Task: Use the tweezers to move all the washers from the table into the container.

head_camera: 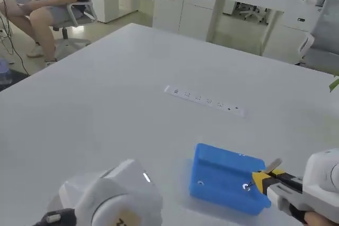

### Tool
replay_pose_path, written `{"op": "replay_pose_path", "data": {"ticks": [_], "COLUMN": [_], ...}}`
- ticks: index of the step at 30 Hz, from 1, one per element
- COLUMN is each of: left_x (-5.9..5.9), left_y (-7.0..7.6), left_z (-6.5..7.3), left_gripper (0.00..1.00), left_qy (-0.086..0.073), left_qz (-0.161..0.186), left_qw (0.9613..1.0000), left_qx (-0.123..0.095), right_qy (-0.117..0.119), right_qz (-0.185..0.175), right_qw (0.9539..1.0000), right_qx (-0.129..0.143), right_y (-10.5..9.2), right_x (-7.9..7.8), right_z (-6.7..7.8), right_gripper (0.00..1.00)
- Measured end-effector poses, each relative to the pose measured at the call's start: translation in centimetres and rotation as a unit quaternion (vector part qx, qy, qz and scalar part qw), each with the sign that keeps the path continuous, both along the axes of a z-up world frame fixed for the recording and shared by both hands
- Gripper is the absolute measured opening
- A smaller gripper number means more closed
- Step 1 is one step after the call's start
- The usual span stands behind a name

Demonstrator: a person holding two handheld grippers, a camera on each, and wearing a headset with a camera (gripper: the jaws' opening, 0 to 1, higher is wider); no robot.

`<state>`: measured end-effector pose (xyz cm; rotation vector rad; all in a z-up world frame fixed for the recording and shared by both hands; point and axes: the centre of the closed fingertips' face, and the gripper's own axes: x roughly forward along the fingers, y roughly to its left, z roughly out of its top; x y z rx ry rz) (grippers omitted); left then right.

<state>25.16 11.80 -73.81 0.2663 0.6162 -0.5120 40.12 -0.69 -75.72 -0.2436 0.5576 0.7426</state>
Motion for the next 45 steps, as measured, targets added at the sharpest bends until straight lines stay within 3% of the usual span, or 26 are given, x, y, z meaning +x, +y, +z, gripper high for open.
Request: {"op": "replay_pose_path", "data": {"ticks": [5,11,19,31,36,40,43,45], "left_x": [-0.2,-0.5,-1.2,-1.9,-2.1,-2.5,-2.6,-2.6], "left_y": [-0.3,-0.6,-0.6,-2.0,-2.2,-2.3,-2.4,-2.6], "left_z": [0.5,1.0,1.0,1.9,2.5,3.4,4.1,4.3], "left_gripper": [0.83,0.82,0.81,0.81,0.8,0.82,0.82,0.82], "left_qy": [-0.003,-0.009,-0.011,-0.017,-0.024,-0.034,-0.041,-0.043], "left_qz": [-0.01,-0.016,-0.01,-0.009,-0.018,-0.03,-0.034,-0.04], "left_qw": [0.9999,0.9998,0.9998,0.9998,0.9995,0.999,0.9986,0.9982], "left_qx": [0.003,0.01,0.012,-0.008,-0.004,0.004,-0.002,-0.007], "right_qy": [0.028,0.042,0.049,0.07,0.077,0.076,0.066,0.055], "right_qz": [-0.009,-0.001,0.013,0.016,0.009,0.012,0.006,0.0], "right_qw": [0.9994,0.9991,0.9977,0.9957,0.9964,0.9962,0.9973,0.9984], "right_qx": [0.017,-0.008,-0.045,-0.059,-0.036,-0.039,-0.032,-0.013], "right_y": [0.3,0.7,1.0,0.6,0.6,0.6,0.4,0.4], "right_x": [0.6,1.2,1.5,1.3,1.7,1.3,1.5,1.3], "right_z": [-0.8,-2.8,-4.1,-6.2,-6.1,-5.9,-4.8,-3.1], "right_gripper": [0.03,0.03,0.03,0.04,0.04,0.04,0.04,0.04]}}
